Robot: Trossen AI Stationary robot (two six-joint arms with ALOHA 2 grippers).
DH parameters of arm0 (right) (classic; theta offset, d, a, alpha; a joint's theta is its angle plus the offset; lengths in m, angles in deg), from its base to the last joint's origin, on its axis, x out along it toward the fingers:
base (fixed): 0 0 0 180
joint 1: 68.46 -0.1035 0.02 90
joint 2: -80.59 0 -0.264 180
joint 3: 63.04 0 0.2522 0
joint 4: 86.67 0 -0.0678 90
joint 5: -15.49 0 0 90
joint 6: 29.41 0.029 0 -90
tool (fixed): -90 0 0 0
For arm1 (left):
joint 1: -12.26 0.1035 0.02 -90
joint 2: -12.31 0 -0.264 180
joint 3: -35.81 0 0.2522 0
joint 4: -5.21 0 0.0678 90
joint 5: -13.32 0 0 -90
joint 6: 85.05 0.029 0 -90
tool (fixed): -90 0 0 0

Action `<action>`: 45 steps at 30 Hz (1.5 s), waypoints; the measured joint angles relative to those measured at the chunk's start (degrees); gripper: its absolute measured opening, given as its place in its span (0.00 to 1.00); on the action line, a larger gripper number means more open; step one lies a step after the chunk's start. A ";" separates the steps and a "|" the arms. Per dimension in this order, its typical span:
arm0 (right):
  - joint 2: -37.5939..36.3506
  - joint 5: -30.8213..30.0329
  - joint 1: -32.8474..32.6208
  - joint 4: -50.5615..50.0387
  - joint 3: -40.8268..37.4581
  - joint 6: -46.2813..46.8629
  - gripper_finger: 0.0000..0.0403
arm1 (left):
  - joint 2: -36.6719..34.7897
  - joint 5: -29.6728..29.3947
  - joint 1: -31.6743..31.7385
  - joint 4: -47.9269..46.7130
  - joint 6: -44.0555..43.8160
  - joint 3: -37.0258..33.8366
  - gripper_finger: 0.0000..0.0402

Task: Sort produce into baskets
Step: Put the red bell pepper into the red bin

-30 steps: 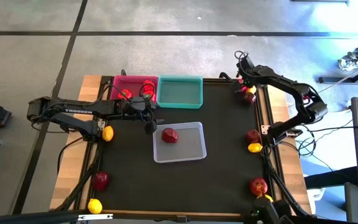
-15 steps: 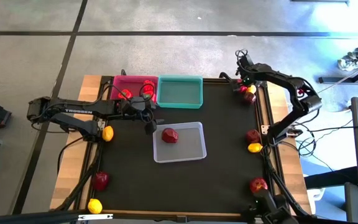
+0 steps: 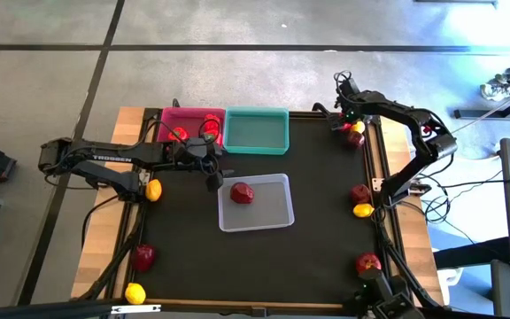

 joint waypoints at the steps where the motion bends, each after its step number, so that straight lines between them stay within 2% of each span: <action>1: 0.00 -0.32 -0.01 -0.03 0.02 -0.20 0.51 | 0.00 0.01 0.00 0.01 -0.08 0.00 0.94; 4: -0.05 -0.54 -0.04 -0.39 0.04 -0.86 0.44 | 0.00 0.02 0.00 0.01 -0.87 0.00 0.94; 8: -0.07 -0.28 -0.04 -0.44 0.07 -1.39 0.40 | 0.00 0.02 0.00 0.00 -1.01 0.00 0.94; 18: -0.42 0.87 -0.11 -0.83 0.07 -2.85 0.39 | -2.97 -0.25 0.13 1.12 1.73 0.04 0.94; 24: -3.91 2.50 -2.50 -0.92 -0.02 -2.86 0.39 | -5.99 -0.36 0.13 1.61 2.71 0.04 0.94; 32: -9.11 2.58 -10.53 -1.20 -0.02 -0.83 0.39 | -6.60 -0.42 0.13 1.70 2.66 0.07 0.94; 45: -12.83 2.63 -26.59 -2.32 -0.02 4.05 0.39 | -6.49 -0.42 0.07 1.25 1.58 0.07 0.94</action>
